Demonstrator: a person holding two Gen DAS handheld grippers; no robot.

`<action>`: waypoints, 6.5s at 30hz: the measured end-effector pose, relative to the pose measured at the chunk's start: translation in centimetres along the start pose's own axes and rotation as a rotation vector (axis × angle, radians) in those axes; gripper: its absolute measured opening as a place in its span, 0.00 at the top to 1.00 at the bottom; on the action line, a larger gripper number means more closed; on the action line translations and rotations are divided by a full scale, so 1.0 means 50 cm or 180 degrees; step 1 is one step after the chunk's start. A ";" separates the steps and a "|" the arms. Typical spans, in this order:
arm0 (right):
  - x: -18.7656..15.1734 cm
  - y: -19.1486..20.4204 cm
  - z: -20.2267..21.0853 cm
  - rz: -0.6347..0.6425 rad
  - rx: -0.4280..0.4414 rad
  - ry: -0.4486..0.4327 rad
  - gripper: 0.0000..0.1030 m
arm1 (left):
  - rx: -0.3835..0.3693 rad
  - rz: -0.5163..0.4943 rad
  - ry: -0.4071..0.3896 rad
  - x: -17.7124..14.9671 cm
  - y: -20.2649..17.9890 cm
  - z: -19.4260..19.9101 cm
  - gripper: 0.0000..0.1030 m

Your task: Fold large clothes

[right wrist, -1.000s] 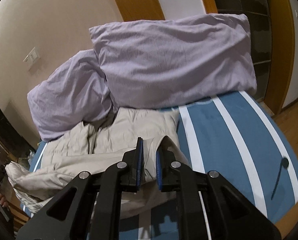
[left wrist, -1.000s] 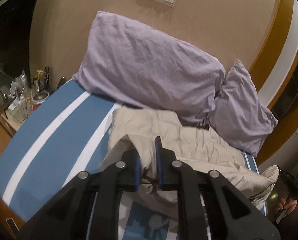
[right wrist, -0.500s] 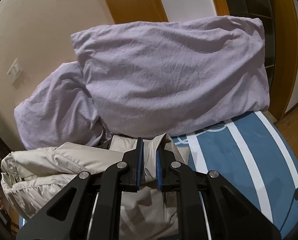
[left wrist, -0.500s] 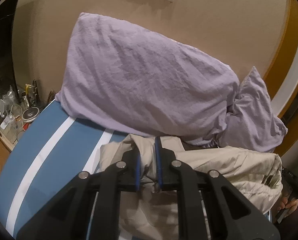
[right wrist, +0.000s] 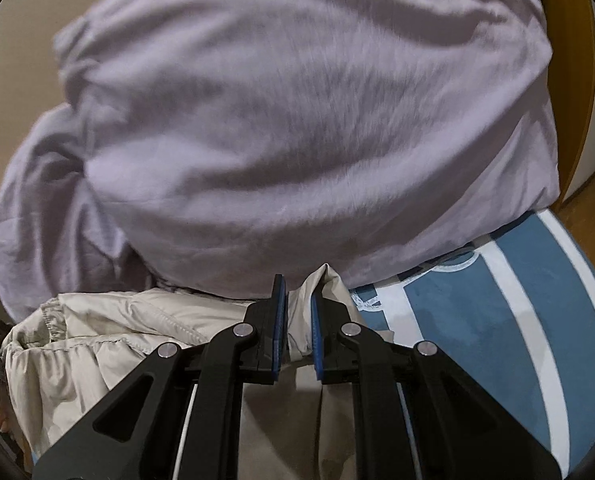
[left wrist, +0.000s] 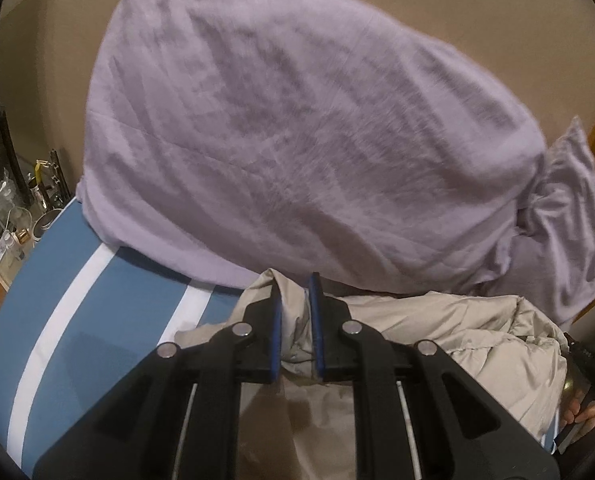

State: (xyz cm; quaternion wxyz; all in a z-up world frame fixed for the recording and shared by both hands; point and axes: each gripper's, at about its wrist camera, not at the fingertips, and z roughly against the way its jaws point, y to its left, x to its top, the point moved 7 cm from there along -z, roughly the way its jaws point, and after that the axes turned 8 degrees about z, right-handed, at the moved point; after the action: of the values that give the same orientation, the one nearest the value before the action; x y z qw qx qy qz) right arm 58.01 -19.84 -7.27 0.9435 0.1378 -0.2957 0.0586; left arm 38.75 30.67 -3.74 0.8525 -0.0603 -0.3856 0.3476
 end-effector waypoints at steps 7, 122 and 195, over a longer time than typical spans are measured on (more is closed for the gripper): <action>-0.027 -0.016 -0.075 -0.0103 -0.0084 0.0256 0.86 | 0.0192 0.0011 0.0169 -0.010 0.018 -0.098 0.86; -0.104 0.252 -0.007 0.1021 -0.0397 -0.0057 0.26 | 0.0169 -0.0906 0.0002 -0.215 -0.232 -0.153 0.12; -0.276 -0.109 0.033 -0.0879 -0.0262 0.0792 0.09 | 0.0505 0.0048 0.0396 -0.296 0.109 0.009 0.07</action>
State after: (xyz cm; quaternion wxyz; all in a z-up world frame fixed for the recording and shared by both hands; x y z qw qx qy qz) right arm 46.87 -25.95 -15.12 0.9767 0.1301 -0.1572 -0.0669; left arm 28.62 25.21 -14.57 0.8743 -0.0171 -0.3027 0.3791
